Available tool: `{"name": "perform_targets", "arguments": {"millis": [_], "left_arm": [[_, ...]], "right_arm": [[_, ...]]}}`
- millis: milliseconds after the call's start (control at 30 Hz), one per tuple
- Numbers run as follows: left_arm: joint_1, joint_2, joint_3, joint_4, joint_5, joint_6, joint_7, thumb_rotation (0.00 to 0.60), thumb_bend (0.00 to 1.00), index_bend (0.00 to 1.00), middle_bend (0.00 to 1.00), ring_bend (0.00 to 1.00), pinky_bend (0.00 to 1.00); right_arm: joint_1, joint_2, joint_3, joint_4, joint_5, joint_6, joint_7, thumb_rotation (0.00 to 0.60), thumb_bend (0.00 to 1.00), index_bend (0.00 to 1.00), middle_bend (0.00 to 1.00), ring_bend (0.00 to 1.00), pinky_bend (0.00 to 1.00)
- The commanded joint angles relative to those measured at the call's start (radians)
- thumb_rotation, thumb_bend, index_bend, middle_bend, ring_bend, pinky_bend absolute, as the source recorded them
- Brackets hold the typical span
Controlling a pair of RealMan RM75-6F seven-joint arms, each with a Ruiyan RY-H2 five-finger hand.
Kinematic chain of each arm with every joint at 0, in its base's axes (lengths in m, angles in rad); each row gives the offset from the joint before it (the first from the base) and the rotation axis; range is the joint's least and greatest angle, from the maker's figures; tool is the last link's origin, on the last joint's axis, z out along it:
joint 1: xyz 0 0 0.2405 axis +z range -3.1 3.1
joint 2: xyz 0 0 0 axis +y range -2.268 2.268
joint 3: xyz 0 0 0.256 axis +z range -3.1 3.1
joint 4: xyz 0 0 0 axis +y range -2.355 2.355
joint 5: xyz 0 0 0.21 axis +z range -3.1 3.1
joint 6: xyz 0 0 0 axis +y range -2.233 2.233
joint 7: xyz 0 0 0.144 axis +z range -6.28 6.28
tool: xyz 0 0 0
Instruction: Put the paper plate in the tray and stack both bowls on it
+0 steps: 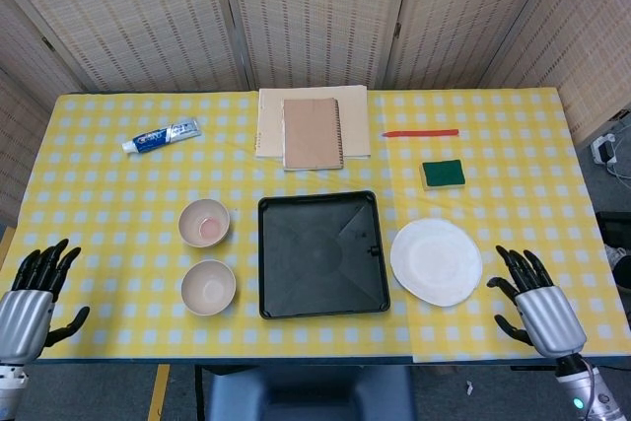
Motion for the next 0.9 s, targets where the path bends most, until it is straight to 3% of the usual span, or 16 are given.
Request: {"name": "perform_targets", "arguments": {"millis": [33, 367, 900], "left_arm": [[0.006, 0.011, 0.002, -0.009, -0.01, 0.001, -0.008, 0.6, 0.33, 0.0, 0.0, 0.0, 0.0], [0.008, 0.041, 0.01, -0.032, -0.022, -0.02, -0.048, 0.6, 0.34, 0.0, 0.0, 0.0, 0.0], [-0.001, 0.047, 0.009, -0.028, -0.031, -0.045, -0.056, 0.6, 0.35, 0.0, 0.0, 0.0, 0.0]], "right_arm": [[-0.013, -0.092, 0.0, 0.064, 0.016, 0.008, 0.009, 0.6, 0.27, 0.5, 0.13, 0.09, 0.0], [-0.011, -0.266, 0.015, 0.211, 0.054, -0.016, -0.032, 0.6, 0.27, 0.53, 0.14, 0.09, 0.0], [0.036, -0.362, 0.023, 0.321, 0.09, -0.097, 0.013, 0.6, 0.28, 0.53, 0.14, 0.09, 0.0]]}}
